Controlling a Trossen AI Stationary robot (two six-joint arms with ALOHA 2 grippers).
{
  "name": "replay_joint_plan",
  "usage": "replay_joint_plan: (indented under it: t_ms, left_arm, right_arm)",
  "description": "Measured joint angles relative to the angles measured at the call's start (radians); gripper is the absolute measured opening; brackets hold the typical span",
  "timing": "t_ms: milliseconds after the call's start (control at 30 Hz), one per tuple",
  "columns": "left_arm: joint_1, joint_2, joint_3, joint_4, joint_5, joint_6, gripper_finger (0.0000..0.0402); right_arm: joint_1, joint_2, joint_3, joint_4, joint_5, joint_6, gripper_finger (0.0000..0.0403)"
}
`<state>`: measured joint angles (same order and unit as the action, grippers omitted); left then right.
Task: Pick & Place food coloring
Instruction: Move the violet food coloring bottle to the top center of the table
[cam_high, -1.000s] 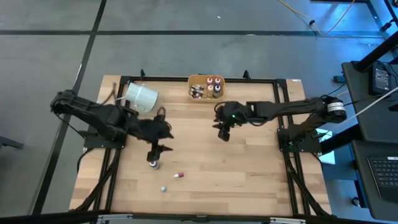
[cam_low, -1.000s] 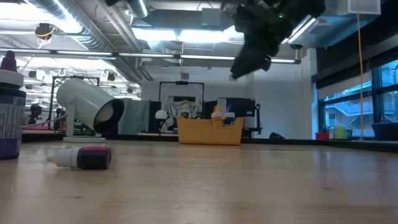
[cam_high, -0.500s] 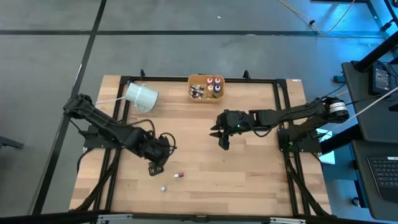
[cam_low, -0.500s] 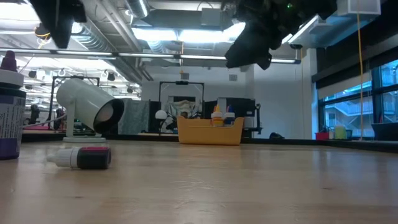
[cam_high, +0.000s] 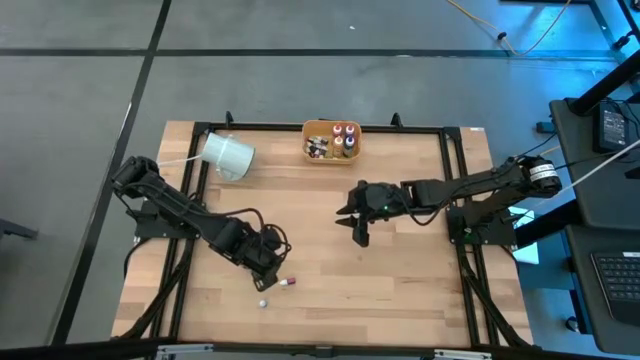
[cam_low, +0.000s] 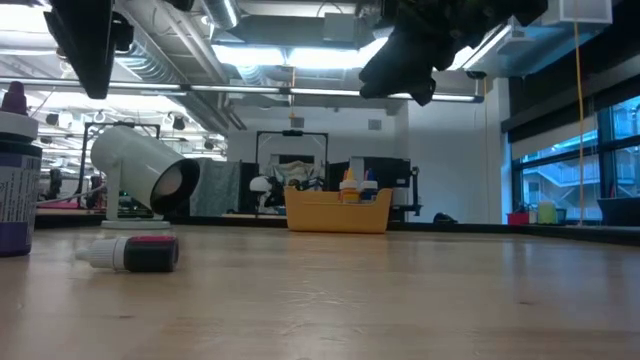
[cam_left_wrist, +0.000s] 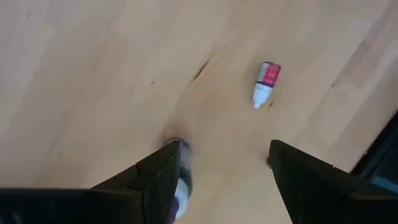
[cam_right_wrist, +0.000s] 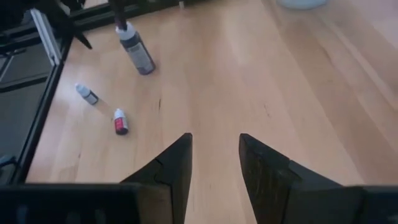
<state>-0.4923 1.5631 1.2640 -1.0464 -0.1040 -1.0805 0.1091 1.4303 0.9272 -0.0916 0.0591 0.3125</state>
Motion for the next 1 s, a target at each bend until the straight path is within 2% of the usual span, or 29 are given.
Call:
replay_joint_plan:
  t_ms: [500, 1000]
  left_arm:
    - [0.000, 0.000, 0.000, -0.195, 0.021, -0.236, 0.0239]
    - [-0.005, 0.002, -0.001, -0.203, 0.092, -0.382, 0.0239]
  right_arm:
    - [0.000, 0.000, 0.000, 0.021, -0.008, -0.004, 0.0134]
    - [0.000, 0.000, 0.000, 0.020, -0.008, -0.033, 0.0134]
